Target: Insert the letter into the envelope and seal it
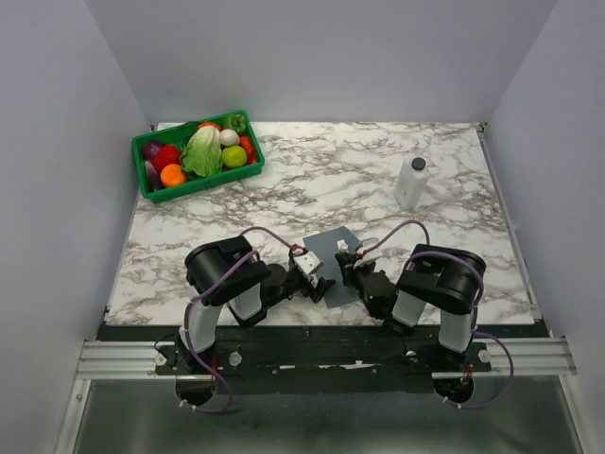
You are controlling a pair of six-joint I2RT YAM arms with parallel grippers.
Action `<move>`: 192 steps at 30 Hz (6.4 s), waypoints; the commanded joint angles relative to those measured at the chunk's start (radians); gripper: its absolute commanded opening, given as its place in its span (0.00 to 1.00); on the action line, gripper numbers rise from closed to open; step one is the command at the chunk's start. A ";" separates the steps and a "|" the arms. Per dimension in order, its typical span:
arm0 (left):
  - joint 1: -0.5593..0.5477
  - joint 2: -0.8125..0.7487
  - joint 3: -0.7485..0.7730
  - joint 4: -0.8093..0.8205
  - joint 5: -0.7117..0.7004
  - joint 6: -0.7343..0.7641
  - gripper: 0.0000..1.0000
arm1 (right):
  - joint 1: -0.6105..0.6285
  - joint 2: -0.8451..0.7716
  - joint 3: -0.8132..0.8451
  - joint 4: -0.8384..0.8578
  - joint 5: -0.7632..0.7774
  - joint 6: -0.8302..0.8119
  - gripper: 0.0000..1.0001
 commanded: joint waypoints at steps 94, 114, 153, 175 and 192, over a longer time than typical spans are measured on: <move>0.027 0.194 -0.008 0.169 -0.118 0.031 0.92 | 0.086 0.010 -0.066 -0.106 0.361 -0.011 0.01; 0.027 0.194 -0.011 0.168 -0.106 0.032 0.92 | 0.084 0.105 0.069 -0.035 0.295 -0.132 0.01; 0.026 0.210 -0.001 0.169 -0.103 0.032 0.92 | 0.084 0.147 0.041 0.155 0.183 -0.064 0.01; 0.027 0.213 -0.004 0.169 -0.101 0.032 0.92 | 0.020 0.197 0.115 0.155 0.128 -0.055 0.01; 0.027 0.222 0.003 0.169 -0.115 0.031 0.92 | -0.029 0.127 -0.012 0.094 0.151 -0.028 0.01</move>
